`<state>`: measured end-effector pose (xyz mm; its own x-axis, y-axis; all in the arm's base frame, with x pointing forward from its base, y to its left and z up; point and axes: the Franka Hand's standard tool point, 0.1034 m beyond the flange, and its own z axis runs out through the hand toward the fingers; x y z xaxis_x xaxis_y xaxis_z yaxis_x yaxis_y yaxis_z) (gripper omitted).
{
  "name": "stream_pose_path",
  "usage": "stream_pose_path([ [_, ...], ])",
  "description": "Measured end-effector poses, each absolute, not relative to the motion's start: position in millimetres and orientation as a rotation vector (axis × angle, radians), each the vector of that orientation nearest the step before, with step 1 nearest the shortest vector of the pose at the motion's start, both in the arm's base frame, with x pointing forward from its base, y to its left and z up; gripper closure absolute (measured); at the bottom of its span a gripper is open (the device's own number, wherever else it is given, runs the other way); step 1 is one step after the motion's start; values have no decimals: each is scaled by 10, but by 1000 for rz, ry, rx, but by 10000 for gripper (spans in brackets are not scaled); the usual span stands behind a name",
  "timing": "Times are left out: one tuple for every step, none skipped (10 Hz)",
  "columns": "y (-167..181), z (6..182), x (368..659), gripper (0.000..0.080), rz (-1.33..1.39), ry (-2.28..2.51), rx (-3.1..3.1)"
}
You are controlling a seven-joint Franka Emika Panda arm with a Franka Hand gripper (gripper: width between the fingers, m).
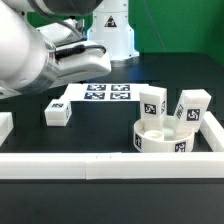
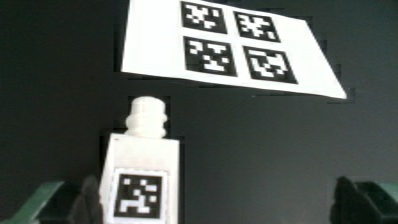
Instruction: Assemble stool
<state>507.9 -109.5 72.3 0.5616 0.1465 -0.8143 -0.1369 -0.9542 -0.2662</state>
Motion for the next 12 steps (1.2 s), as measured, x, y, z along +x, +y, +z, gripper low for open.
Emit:
stream_pose_path([
  [-1094, 720, 5078, 150, 1344, -8, -2499],
  [-1124, 708, 5057, 150, 1367, -6, -2509],
  [-1180, 671, 5016, 150, 1413, -7, -2527],
  [-1220, 641, 5001, 150, 1434, -17, -2545],
  [-1228, 626, 5003, 150, 1436, -24, -2555],
  [-1238, 601, 5021, 150, 1421, -25, -2566],
  [-1230, 600, 5022, 150, 1419, -28, -2564],
  [-1228, 599, 5022, 150, 1419, -29, -2564],
  [-1229, 573, 5028, 150, 1415, -31, -2570],
  [-1225, 465, 5065, 150, 1386, -42, -2602],
  [-1233, 370, 5076, 150, 1360, -63, -2614],
  [-1235, 301, 5081, 150, 1342, -65, -2629],
])
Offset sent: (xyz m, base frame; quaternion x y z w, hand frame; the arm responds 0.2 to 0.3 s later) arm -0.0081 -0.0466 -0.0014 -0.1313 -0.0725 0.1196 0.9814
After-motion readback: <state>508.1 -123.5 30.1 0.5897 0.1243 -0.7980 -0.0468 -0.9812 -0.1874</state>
